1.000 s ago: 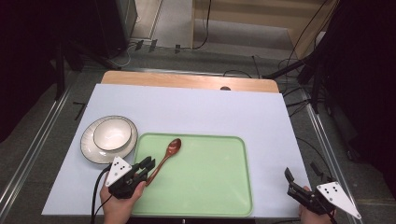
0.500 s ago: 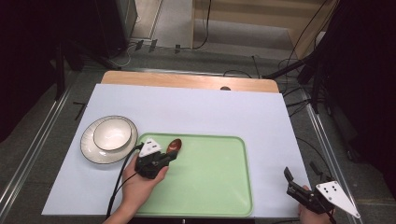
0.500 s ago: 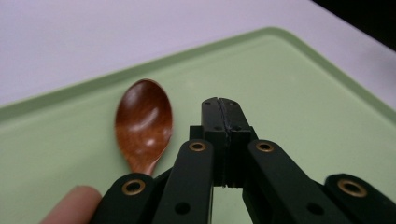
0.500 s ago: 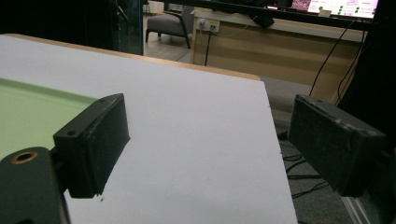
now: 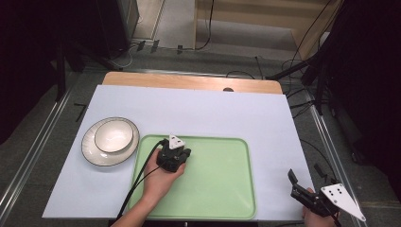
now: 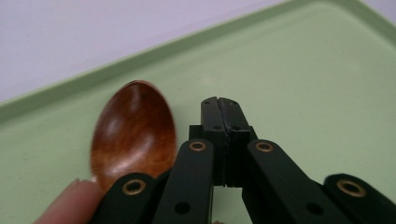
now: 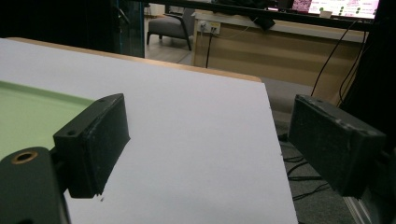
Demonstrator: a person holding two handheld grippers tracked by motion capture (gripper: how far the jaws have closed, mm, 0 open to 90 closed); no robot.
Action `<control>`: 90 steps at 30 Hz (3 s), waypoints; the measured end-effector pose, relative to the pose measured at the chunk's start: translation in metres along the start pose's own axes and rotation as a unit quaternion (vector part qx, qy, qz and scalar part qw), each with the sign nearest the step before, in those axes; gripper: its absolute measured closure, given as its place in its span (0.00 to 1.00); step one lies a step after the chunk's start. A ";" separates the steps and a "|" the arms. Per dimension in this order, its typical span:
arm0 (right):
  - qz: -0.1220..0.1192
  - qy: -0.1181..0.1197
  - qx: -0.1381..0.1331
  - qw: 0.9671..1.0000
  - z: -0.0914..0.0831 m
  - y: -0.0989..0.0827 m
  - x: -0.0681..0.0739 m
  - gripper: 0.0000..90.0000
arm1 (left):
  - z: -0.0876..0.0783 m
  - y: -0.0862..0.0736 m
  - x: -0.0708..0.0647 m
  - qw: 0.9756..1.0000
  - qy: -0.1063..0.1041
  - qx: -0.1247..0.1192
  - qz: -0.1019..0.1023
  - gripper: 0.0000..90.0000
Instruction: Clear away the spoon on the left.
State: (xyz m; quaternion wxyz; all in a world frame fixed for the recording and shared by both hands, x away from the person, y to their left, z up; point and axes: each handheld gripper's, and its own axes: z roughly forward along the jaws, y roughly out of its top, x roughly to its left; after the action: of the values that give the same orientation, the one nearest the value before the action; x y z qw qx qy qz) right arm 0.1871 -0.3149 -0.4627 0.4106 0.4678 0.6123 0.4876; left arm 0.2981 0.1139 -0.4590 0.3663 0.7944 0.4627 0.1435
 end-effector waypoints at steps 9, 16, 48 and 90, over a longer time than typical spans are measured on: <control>0.000 0.001 0.002 1.000 0.000 0.000 0.000 0.15 | 0.000 0.000 0.017 0.999 0.033 0.013 -0.019 1.00; -0.001 0.000 0.002 1.000 0.000 0.000 0.000 0.15 | -0.004 0.000 0.027 0.998 0.048 0.018 -0.025 1.00; -0.001 0.000 0.004 1.000 0.001 -0.001 0.001 0.15 | -0.020 -0.009 0.059 0.996 0.066 0.033 -0.047 1.00; -0.003 0.001 0.006 1.000 0.001 -0.001 0.003 0.15 | -0.110 -0.034 0.068 0.984 -0.069 -0.167 -0.010 0.00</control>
State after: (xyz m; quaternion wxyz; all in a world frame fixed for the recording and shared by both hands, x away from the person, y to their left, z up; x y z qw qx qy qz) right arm 0.1871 -0.3120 -0.4638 0.4092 0.4678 0.6167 0.4831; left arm 0.2501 0.2307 -0.4150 0.5261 0.7255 0.4139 0.1601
